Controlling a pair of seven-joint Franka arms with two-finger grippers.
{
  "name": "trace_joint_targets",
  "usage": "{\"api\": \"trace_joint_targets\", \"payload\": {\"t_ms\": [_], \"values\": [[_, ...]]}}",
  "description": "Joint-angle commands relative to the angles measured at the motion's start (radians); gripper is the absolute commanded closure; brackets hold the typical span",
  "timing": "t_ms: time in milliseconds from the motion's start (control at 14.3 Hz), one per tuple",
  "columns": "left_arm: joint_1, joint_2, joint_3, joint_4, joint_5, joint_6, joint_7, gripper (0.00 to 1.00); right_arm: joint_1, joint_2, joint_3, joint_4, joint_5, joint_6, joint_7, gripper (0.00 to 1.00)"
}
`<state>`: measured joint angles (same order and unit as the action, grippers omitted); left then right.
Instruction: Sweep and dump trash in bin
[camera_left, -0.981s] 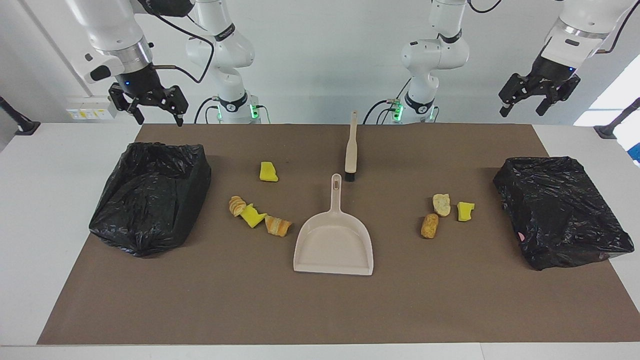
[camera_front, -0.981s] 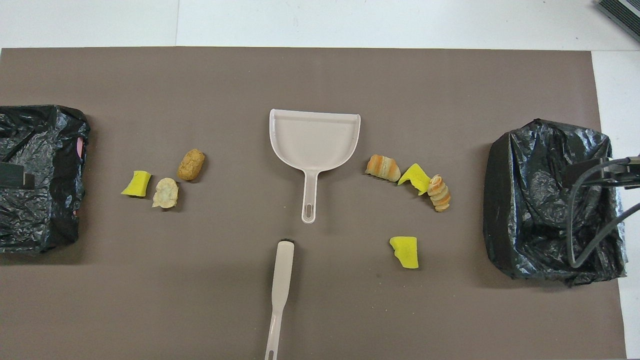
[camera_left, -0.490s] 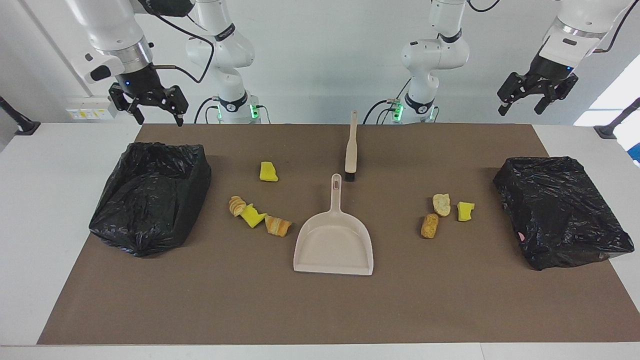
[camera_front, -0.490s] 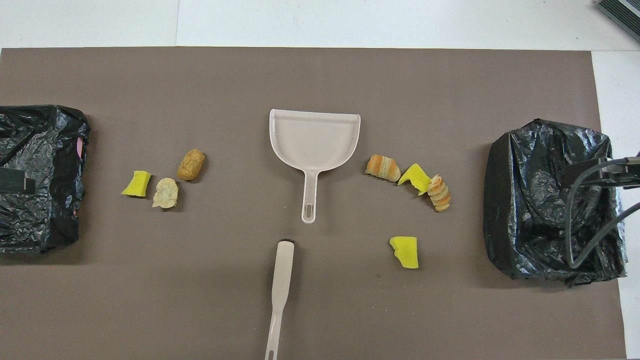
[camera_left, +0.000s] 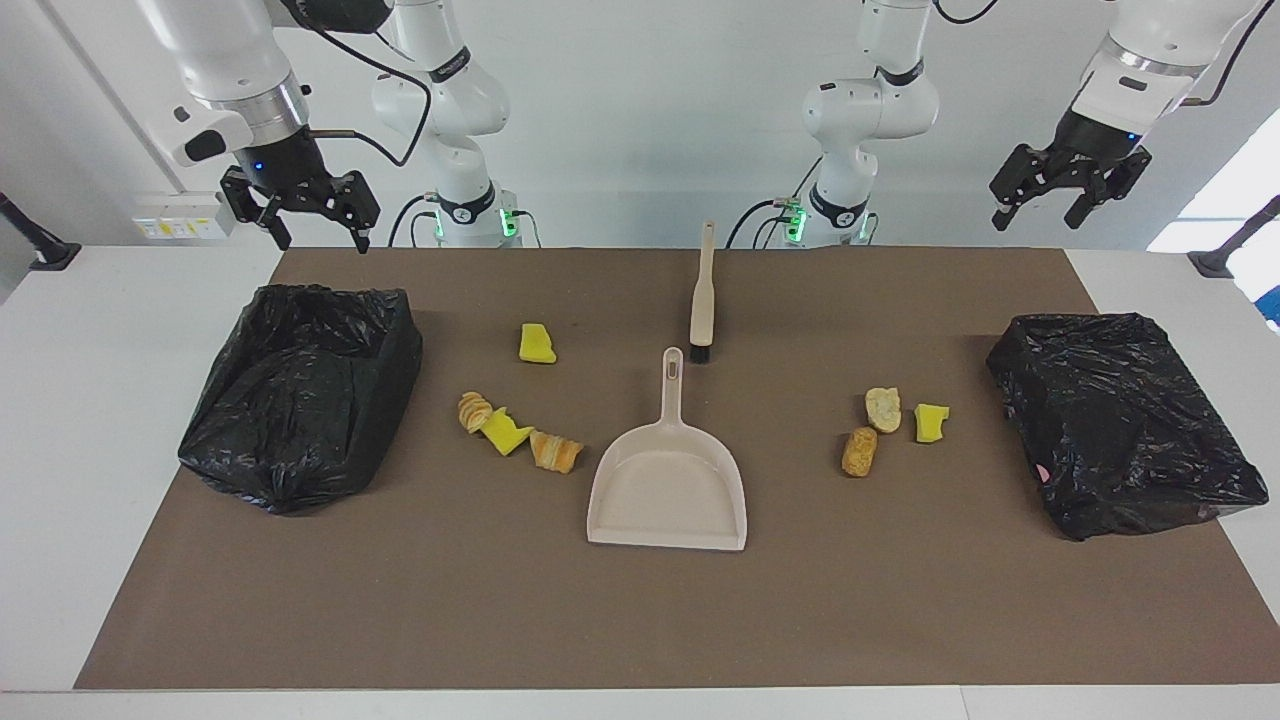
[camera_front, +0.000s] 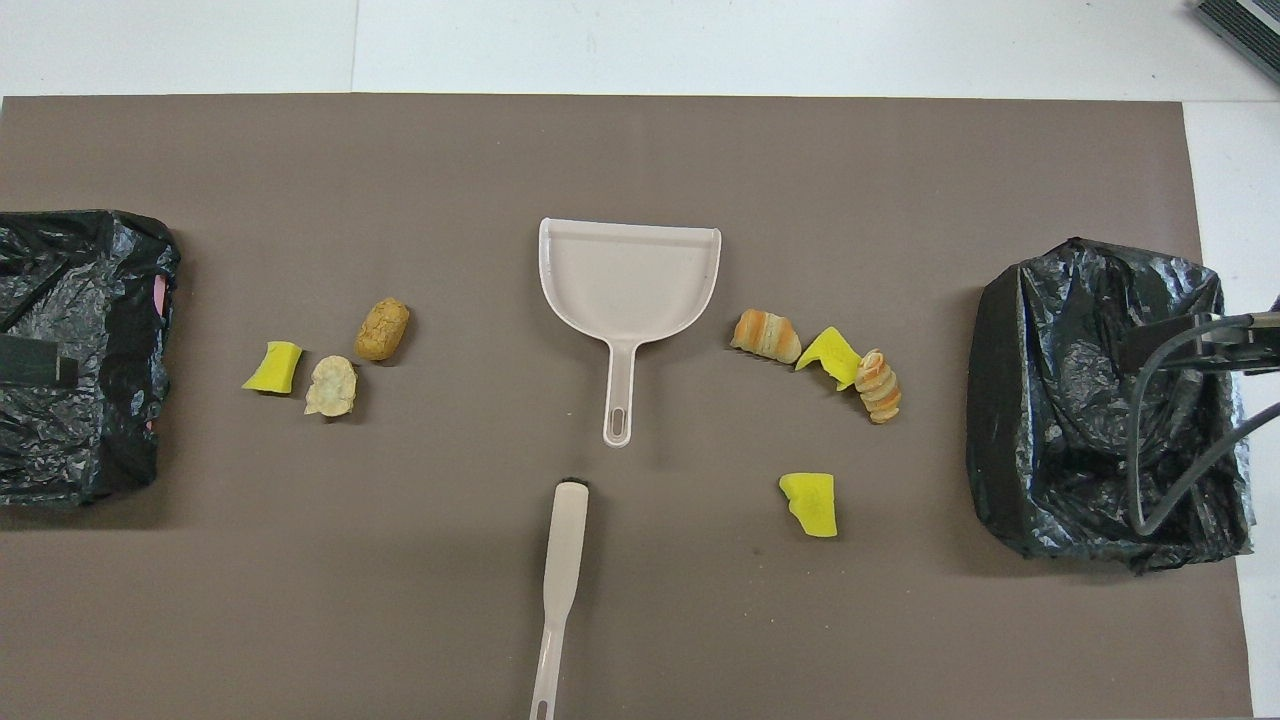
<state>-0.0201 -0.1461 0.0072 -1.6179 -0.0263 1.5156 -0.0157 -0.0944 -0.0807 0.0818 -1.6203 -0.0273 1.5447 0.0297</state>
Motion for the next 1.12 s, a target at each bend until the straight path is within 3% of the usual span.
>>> {"api": "trace_joint_targets", "payload": {"t_ms": [0,1051], "values": [[-0.014,-0.024,0.008,-0.027,-0.009,-0.005,0.000,0.00,-0.005,-0.005,0.004,-0.003,0.003,0.011,-0.014,0.00],[-0.026,-0.041,0.004,-0.051,-0.011,-0.005,-0.001,0.00,-0.004,-0.008,0.006,-0.009,0.004,0.011,-0.016,0.00]]}}
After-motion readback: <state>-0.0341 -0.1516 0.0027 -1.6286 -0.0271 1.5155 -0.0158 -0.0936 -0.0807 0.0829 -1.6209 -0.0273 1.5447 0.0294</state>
